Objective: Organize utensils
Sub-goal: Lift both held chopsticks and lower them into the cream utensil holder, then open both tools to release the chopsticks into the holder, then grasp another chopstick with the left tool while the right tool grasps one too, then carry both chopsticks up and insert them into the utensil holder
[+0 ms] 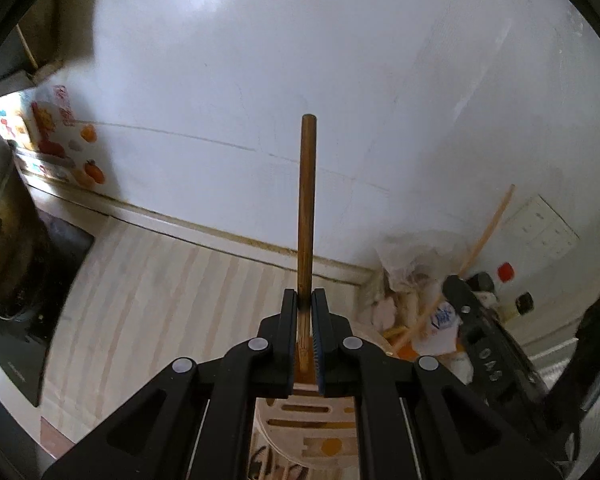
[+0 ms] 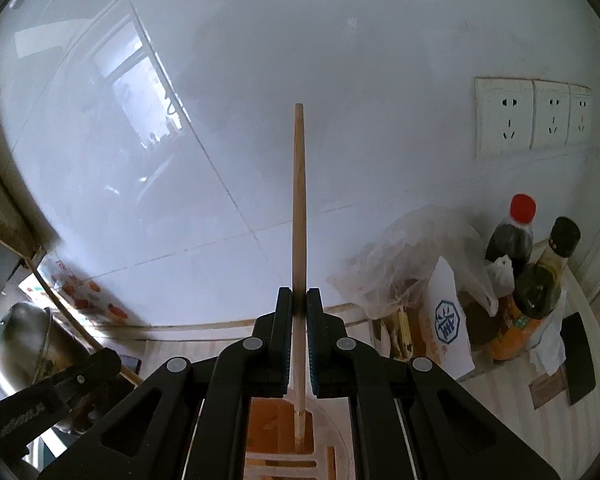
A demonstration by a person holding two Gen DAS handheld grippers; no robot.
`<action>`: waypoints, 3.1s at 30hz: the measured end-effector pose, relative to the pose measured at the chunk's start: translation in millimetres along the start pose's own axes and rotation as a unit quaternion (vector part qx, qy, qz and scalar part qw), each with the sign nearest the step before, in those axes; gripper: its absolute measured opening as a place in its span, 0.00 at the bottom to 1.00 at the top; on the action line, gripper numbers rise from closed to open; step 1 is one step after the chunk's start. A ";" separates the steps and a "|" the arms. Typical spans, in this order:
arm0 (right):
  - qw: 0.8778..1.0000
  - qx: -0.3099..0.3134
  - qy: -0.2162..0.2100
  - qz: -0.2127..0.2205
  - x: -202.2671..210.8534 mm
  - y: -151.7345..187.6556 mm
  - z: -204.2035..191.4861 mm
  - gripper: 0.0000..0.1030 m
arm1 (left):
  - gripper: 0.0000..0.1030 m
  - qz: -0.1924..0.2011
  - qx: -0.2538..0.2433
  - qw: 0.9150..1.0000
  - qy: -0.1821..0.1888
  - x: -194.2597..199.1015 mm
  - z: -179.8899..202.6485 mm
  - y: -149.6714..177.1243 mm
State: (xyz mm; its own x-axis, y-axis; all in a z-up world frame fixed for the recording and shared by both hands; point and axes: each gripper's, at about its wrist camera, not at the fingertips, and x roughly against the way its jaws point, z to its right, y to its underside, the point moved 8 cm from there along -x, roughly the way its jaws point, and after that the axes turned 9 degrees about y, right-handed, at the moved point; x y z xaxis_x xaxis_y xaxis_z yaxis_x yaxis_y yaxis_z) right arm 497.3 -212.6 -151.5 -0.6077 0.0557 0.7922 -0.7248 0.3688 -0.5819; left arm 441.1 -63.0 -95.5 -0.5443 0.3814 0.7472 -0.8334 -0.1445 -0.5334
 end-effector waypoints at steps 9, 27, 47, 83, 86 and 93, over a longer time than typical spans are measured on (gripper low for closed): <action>0.998 0.016 -0.024 -0.047 6.8 19.0 2.6 0.14 | 0.32 0.015 -0.059 0.997 -0.040 46.4 14.4 3.3; 0.999 -0.003 0.010 -0.036 92.2 56.0 55.7 0.88 | 1.00 0.037 -0.037 0.992 -0.117 82.2 -58.1 66.6; 0.958 0.026 0.086 -0.271 39.7 262.0 133.5 0.48 | 0.71 -0.228 -0.020 0.965 -0.127 -43.9 -117.4 282.5; 0.907 0.088 0.148 -0.384 18.9 356.3 170.5 0.07 | 0.08 -0.298 -0.025 0.946 -0.127 -74.1 -149.9 319.9; 0.905 0.095 0.154 -0.384 17.4 353.7 162.9 0.08 | 0.08 -0.294 -0.022 0.947 -0.128 -78.1 -143.4 321.2; 0.904 0.115 0.173 -0.373 5.8 362.3 139.0 0.07 | 0.04 -0.277 -0.027 0.949 -0.148 -76.6 -138.9 320.8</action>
State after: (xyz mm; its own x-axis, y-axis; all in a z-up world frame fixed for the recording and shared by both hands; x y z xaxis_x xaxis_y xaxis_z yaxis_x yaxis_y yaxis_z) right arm 186.1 -207.7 -383.2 0.1867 0.1721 0.9672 -0.9639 0.2224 0.1465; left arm 228.8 -11.7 -378.9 -0.0340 0.1108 0.9933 -0.9978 0.0525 -0.0400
